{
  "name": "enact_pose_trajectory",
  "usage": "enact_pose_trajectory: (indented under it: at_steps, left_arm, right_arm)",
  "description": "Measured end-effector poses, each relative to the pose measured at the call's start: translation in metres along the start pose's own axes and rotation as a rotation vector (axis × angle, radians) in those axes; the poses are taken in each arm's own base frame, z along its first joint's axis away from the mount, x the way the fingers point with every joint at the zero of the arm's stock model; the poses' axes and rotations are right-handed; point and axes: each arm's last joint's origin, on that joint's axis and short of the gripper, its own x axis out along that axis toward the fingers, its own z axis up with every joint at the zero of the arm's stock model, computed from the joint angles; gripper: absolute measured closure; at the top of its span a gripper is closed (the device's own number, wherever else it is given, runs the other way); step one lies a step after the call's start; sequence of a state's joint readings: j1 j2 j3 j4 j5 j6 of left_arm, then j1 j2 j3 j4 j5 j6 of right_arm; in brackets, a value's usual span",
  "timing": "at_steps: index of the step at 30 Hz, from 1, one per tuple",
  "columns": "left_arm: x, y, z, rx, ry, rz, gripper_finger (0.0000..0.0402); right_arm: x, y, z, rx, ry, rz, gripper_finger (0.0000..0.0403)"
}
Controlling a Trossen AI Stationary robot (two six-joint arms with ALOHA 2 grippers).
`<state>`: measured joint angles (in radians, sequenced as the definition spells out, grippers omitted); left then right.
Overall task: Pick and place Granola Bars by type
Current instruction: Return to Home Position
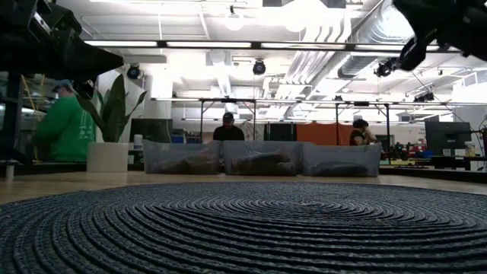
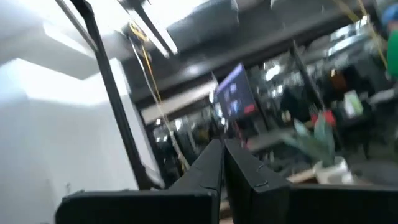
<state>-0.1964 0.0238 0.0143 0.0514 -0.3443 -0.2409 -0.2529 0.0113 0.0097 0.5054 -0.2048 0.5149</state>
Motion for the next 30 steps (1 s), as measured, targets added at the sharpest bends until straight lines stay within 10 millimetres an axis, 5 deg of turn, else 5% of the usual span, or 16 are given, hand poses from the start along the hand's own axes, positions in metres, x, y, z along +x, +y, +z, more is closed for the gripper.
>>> enact_pose_trajectory:
  at_steps: [12, 30]
  left_arm:
    - [0.0, 0.0, 0.0, 0.0, 0.0, 0.0, 0.04]
    - [0.0, 0.0, 0.0, 0.0, 0.0, 0.0, 0.04]
  right_arm:
    - [0.0, 0.004, -0.02, 0.106, 0.178, -0.001, 0.0403]
    - [-0.009, -0.004, -0.049, -0.034, 0.464, -0.164, 0.0403]
